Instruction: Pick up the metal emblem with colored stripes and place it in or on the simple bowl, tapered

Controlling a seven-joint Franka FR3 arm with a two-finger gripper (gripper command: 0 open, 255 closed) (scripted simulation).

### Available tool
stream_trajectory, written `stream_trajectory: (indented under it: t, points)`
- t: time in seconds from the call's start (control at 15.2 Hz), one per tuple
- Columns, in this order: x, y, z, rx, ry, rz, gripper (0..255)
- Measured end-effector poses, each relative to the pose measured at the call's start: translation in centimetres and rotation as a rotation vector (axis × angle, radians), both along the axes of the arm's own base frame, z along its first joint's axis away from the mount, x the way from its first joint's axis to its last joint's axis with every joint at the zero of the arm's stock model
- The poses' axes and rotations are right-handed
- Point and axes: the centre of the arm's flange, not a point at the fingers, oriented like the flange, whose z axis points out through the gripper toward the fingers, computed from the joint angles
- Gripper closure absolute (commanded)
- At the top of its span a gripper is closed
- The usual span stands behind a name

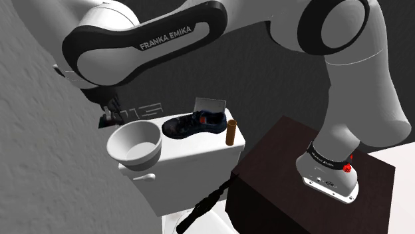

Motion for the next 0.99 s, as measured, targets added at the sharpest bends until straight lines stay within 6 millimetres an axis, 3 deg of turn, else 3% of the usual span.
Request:
stream_trajectory:
  t: [0.99]
  points:
    - [-0.2,0.8,-7.0,0.000,-0.001,-0.002,255]
